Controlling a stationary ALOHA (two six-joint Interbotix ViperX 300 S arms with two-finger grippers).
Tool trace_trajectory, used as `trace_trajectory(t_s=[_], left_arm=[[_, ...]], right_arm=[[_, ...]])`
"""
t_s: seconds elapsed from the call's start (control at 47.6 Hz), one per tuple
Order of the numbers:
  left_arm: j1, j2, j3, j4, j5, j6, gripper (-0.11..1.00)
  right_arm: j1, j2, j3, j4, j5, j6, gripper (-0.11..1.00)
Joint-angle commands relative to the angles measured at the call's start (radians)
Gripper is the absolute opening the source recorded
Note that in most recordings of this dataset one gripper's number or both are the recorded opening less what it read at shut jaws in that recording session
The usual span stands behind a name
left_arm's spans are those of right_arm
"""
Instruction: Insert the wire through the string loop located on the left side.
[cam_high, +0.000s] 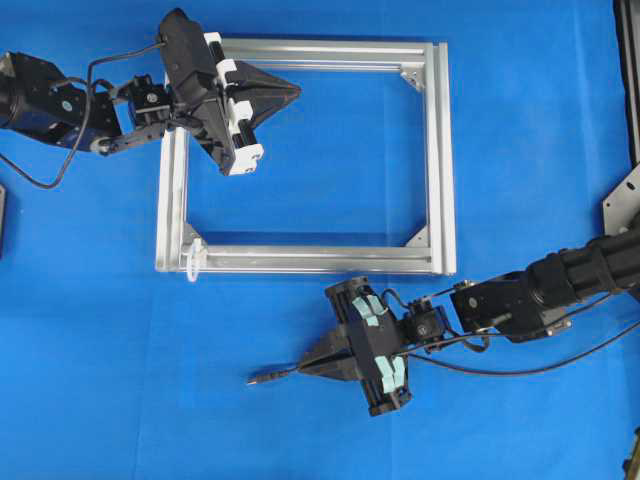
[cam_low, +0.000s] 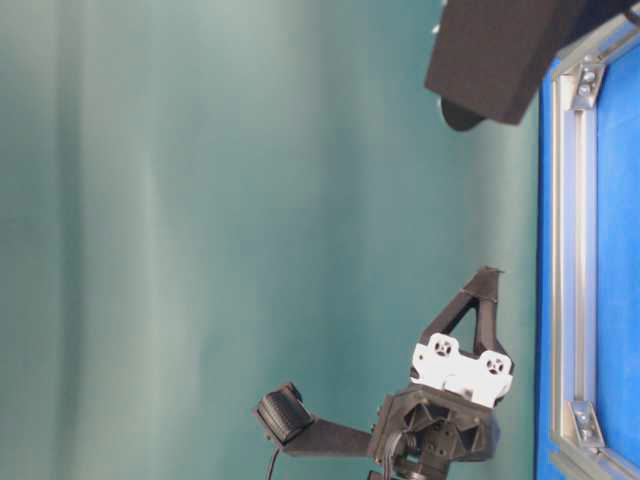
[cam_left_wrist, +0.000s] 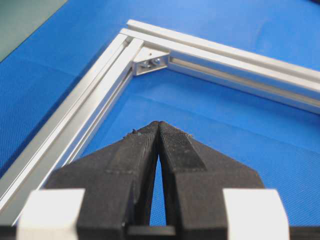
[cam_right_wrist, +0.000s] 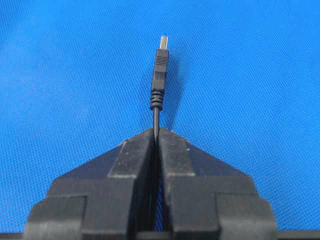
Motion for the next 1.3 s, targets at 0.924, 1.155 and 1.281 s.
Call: trace_trajectory(t_s=[0.924, 1.155, 1.281], left_arm=[[0.002, -0.028, 0.0, 0.002, -0.006, -0.008, 0.0], [0.002, -0.028, 0.0, 0.002, -0.005, -0.008, 0.0], [0.002, -0.028, 0.0, 0.003, -0.005, -0.008, 0.0]], right_arm=[[0.011, -0.291, 0.006, -0.002, 0.216, -0.005, 0.0], [0.011, -0.293, 0.006, -0.002, 0.216, -0.005, 0.0], [0.011, -0.291, 0.008, 0.0, 0.215, -0.005, 0.0]])
